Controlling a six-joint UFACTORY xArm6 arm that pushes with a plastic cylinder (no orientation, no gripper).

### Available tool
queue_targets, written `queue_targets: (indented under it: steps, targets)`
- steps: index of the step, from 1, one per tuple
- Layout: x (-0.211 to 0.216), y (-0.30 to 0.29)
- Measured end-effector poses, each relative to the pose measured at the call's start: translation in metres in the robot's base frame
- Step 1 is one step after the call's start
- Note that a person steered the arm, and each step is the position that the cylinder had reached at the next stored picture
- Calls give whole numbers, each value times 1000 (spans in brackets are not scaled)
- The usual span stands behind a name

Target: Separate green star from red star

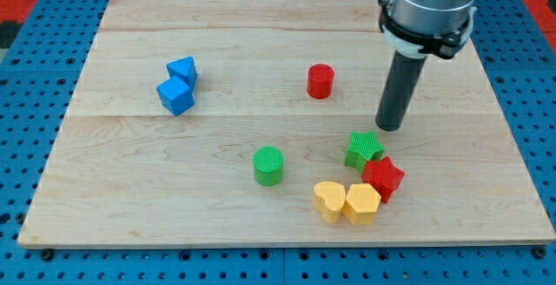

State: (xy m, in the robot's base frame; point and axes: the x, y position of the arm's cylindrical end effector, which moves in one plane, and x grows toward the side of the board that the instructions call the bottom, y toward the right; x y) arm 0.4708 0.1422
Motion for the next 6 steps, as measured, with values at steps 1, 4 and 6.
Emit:
queue_targets:
  steps: [1, 4, 6]
  targets:
    - [51, 6]
    - [19, -7]
    - [-12, -40]
